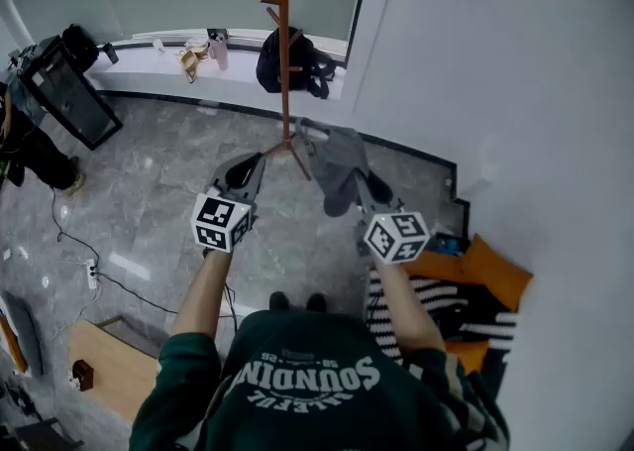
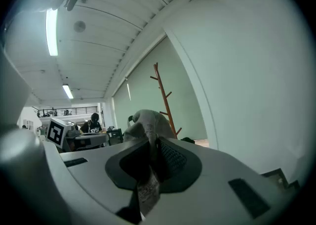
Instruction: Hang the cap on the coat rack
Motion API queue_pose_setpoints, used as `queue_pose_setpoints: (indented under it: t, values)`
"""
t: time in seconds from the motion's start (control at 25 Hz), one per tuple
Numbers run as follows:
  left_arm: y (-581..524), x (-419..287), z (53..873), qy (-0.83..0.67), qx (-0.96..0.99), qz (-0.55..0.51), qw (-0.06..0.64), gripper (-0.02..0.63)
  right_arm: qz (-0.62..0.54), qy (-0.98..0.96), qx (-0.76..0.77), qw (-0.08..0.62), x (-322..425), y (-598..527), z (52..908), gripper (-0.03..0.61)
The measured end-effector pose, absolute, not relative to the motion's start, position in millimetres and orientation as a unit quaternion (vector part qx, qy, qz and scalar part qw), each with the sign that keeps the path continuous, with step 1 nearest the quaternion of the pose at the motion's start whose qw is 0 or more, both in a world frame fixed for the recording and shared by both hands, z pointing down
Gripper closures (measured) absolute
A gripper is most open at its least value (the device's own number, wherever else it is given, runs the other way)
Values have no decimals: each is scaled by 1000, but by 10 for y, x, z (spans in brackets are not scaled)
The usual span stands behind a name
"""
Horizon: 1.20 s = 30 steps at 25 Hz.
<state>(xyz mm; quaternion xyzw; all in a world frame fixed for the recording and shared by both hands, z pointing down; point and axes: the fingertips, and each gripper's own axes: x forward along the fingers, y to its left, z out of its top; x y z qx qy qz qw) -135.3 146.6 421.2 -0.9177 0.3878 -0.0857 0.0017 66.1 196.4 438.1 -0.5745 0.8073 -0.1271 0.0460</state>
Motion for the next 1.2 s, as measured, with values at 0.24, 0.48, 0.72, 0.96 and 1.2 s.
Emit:
queue_pose_setpoints:
  t: [0.24,0.48,0.72,0.96,1.2]
  values:
    - [1508,-1320,4208,391,-917,-82,0,614,-121,814,-566,49,657,2017,4334,541]
    - [1568,-1288,4260,394,-916,-78,-7,614,-132,814,-563,54,702,2067,4384,540]
    - [1629,-1243,4272,401,-913,-77,-11,614,-138,819,-555,53,748,2105,4399,540]
    - [1713,-1182,4347,407,-909,-83,-19,614,-146,821,-549,55,817,2166,4455,540]
    - [1863,-1111,4393,414,-906,-83,-20,614,-147,828,-538,58,875,2253,4492,540]
